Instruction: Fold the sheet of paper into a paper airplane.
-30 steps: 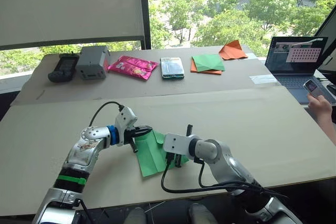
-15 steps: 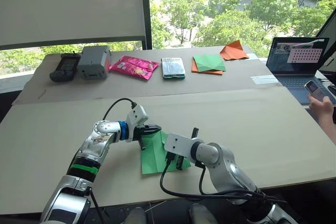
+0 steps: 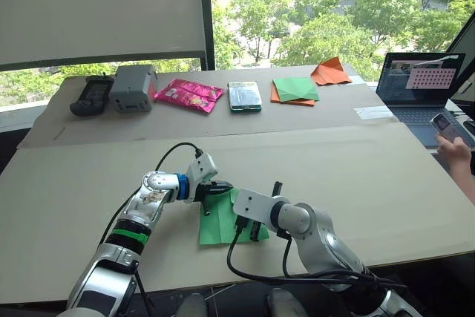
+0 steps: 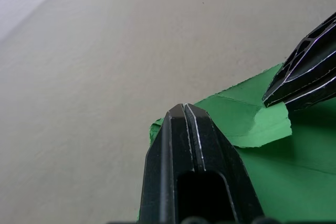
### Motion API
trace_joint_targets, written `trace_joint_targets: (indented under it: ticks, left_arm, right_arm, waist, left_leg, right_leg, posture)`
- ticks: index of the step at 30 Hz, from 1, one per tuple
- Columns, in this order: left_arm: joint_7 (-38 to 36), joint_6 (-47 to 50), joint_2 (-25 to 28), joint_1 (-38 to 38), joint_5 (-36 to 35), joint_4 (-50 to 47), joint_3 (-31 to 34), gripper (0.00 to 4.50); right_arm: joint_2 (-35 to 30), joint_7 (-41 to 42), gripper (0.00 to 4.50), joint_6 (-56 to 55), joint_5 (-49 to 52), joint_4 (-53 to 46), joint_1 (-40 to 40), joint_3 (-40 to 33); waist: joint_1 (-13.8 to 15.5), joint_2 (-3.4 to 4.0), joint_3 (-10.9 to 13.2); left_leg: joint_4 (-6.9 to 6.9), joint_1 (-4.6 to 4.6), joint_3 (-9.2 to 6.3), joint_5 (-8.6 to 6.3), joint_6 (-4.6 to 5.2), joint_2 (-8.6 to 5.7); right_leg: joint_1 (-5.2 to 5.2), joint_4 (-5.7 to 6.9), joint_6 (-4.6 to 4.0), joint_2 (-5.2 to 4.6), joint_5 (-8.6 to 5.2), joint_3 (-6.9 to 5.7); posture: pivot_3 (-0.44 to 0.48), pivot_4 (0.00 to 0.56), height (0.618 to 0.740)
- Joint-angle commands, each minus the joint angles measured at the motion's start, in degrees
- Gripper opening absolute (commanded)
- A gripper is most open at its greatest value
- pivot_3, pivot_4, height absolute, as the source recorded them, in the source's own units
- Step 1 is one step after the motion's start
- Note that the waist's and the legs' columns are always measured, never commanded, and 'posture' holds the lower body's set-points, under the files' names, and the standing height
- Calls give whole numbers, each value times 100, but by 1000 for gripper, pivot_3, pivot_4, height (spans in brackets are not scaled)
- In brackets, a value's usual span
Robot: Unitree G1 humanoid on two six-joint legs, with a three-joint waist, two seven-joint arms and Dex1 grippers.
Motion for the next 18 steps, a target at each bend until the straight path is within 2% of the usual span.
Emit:
trace_joint_targets:
  ticks: [1,10,13,18]
  left_arm:
    - [71,-204,36,-117,299,147,-157,0]
    - [117,-211,-62,-131,505,286,-345,0]
    - [42,-111,-51,-111,547,300,-423,0]
    - [-89,-1,11,-83,666,291,-589,0]
  right_arm:
    - [-119,32,19,92,-43,-7,43,71]
    - [-179,45,19,9,-26,-35,27,109]
    - [-195,34,827,-18,-35,-32,-4,107]
    - [-163,6,2596,9,-57,-63,-24,66]
  waist:
    - [5,0,0]
    - [44,2,-7]
    - [53,3,-17]
    - [42,5,-58]
  left_leg:
    - [0,0,0,0,0,0]
    - [3,1,0,-2,-3,-1]
    - [4,2,0,-2,-3,-1]
    - [4,5,0,-2,-3,-1]
  right_leg:
    - [0,0,0,0,0,0]
    - [5,-1,0,-2,0,-1]
    - [5,-1,0,-2,0,-1]
    - [5,0,0,-2,0,-1]
  posture:
    - [0,150,732]
    - [0,150,732]
    - [0,150,732]
    - [0,150,732]
